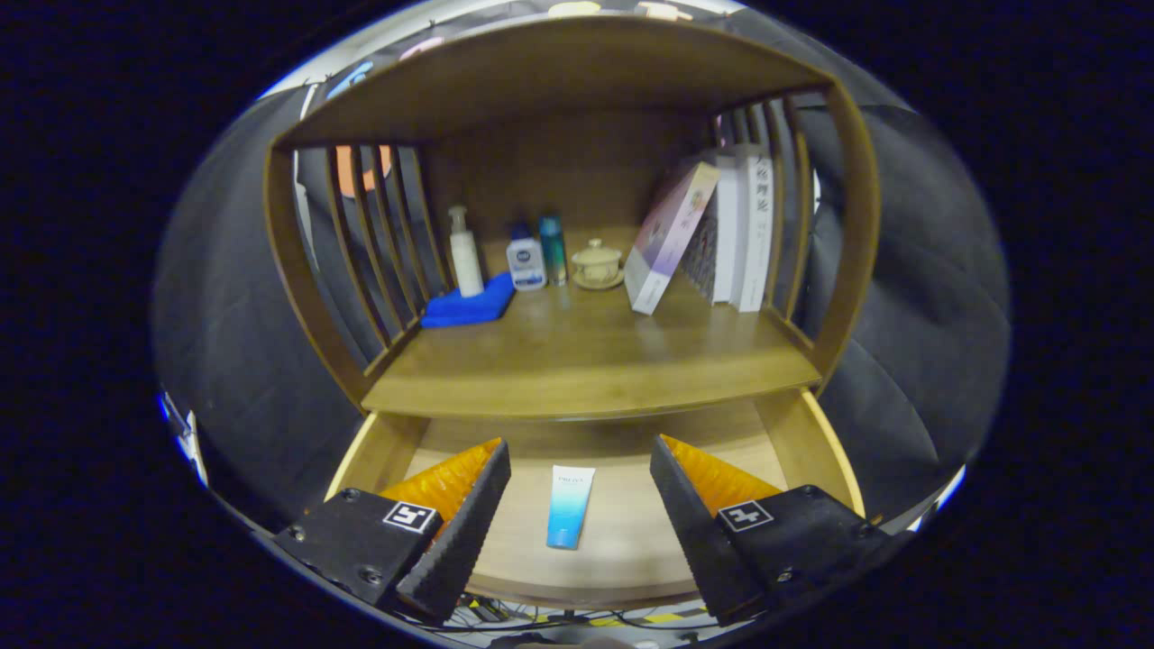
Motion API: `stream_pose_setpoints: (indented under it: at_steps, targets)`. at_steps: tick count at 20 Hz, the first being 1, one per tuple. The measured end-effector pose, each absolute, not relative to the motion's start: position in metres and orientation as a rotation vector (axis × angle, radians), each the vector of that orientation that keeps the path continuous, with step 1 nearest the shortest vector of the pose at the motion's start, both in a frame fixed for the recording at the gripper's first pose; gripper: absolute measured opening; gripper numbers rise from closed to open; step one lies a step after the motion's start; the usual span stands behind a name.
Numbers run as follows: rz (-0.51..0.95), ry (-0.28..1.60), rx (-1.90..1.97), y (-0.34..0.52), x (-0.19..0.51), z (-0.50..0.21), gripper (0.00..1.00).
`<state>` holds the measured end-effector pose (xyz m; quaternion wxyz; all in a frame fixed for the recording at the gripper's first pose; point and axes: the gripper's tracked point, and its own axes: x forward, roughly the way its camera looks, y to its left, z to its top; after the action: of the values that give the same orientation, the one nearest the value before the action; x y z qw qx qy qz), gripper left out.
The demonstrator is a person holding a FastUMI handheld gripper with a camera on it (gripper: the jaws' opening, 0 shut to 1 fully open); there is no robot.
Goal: Pull open the drawer, take out the items inside it, and place them on the countertop above the cabinet.
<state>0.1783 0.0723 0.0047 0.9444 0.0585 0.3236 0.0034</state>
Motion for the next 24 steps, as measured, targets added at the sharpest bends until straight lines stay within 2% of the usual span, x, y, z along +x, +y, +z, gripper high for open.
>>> stream_pose_setpoints:
  at_steps: [7, 12, 16, 20, 22, 24]
  targets:
    - [-0.010, 1.031, 0.024, 0.092, 0.190, -0.087, 0.98]
    - [-0.011, 1.201, 0.063, 0.099, 0.179, -0.128, 0.98]
    - [-0.051, 1.263, 0.099, 0.099, 0.179, -0.140, 0.95]
    - [-0.070, 1.315, 0.116, 0.100, 0.176, -0.151, 0.85]
    - [-0.095, 1.325, 0.133, 0.097, 0.181, -0.159, 0.72]
    - [-0.104, 1.327, 0.129, 0.095, 0.181, -0.158, 0.53]
